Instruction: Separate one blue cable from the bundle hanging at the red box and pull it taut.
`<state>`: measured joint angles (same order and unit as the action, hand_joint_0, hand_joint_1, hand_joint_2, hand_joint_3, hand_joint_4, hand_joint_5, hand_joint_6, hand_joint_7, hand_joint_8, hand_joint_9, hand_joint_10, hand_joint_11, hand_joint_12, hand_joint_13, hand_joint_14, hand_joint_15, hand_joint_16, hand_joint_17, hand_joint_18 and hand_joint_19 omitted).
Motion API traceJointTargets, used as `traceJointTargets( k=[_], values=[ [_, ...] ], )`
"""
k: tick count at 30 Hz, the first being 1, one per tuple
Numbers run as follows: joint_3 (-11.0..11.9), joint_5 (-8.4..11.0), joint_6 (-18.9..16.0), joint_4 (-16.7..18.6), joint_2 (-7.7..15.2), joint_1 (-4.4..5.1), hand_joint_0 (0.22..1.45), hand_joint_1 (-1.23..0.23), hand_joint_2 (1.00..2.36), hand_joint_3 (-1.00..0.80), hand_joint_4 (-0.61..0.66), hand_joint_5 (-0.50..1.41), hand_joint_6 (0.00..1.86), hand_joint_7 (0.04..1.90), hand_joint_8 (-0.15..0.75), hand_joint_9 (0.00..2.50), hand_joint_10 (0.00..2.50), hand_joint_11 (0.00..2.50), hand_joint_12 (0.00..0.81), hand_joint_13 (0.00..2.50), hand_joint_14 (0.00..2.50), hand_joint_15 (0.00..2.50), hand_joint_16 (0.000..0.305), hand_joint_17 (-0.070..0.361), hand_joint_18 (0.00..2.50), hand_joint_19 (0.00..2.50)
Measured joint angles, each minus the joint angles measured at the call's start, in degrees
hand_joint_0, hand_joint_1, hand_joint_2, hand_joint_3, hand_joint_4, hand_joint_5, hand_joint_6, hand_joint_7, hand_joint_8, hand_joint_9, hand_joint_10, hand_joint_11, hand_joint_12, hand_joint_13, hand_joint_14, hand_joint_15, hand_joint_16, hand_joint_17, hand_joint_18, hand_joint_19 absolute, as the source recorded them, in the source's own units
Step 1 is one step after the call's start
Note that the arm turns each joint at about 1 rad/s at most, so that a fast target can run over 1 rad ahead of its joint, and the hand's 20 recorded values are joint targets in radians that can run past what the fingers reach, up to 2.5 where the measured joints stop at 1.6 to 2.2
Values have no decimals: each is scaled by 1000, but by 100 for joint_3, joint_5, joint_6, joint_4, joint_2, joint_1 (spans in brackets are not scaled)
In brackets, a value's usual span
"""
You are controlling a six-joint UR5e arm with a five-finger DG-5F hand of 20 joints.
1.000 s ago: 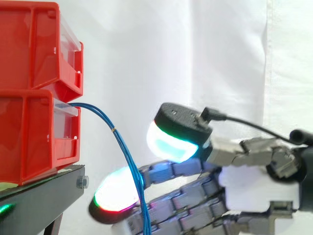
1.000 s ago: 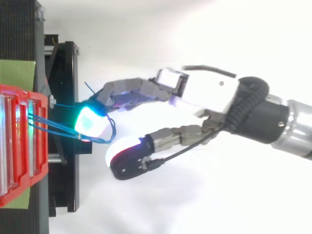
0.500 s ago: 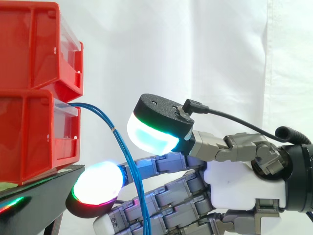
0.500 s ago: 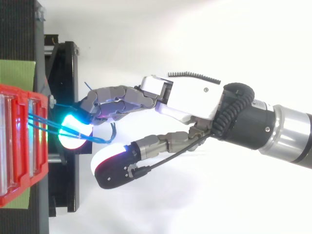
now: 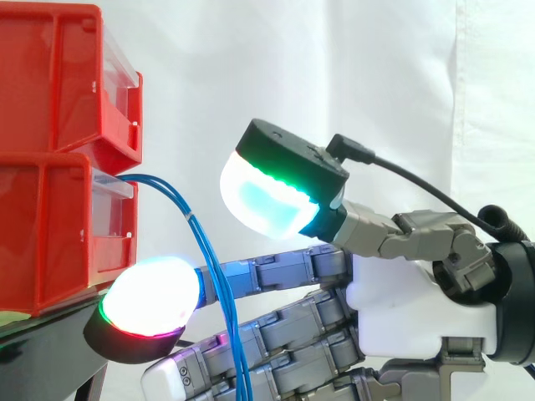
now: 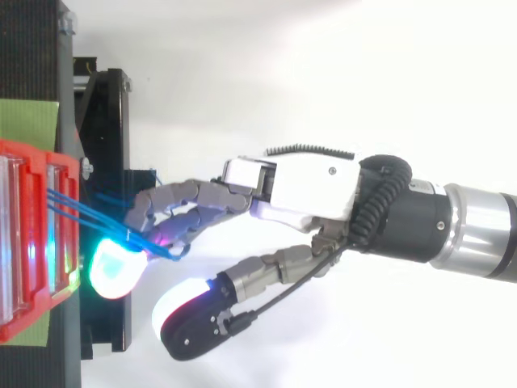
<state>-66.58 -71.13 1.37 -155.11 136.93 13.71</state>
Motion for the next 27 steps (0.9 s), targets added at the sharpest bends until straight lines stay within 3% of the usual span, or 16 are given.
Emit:
traceJointTargets(
  k=[15, 27],
  values=[
    [12, -164, -251, -170, 0, -58, 565, -502, 1000, -500, 298, -174, 504, 974, 312, 753, 15, 466, 348, 651, 12, 345, 44, 99, 535, 519],
    [13, -213, -249, -192, -4, -150, 603, -646, 1001, -482, 244, -175, 503, 1090, 307, 781, 19, 682, 334, 656, 14, 377, 41, 93, 546, 500]
  ],
)
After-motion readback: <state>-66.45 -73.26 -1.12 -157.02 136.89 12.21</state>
